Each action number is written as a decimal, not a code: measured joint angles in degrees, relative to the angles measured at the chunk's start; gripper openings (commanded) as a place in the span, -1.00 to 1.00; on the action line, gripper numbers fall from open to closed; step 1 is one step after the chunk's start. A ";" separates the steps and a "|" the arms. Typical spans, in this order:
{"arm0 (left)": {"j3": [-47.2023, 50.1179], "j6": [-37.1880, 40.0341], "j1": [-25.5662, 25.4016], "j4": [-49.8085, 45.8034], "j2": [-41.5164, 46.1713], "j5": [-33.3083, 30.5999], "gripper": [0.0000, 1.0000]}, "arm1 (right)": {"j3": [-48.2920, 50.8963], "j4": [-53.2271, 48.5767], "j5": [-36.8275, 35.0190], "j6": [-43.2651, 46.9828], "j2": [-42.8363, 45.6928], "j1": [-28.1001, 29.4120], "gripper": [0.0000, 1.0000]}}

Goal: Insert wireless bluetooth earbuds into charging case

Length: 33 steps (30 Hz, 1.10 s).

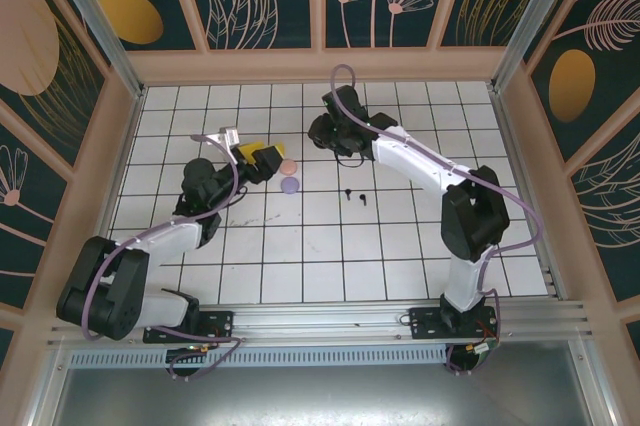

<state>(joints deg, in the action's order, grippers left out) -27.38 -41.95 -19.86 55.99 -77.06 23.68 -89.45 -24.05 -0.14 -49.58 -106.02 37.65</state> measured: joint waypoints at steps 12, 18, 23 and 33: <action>2.54 -1.29 -6.86 10.08 -8.39 -7.13 0.83 | 5.95 7.54 4.57 -11.67 3.15 0.00 -0.36; 0.63 -2.12 -7.28 13.27 -13.84 -7.76 0.70 | 6.58 8.94 4.83 -14.23 3.89 0.13 -0.36; -2.47 -2.75 -7.91 15.47 -17.75 -7.65 0.63 | 6.60 8.98 4.94 -15.02 3.89 0.50 -0.37; -6.62 -3.80 -8.52 17.92 -22.73 -7.19 0.42 | 6.60 9.38 5.62 -15.52 4.00 1.36 -0.37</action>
<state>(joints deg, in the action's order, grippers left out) -34.00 -45.76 -28.38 73.91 -99.79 16.49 -82.85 -14.68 5.48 -65.10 -102.02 39.00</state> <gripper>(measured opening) 0.723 0.458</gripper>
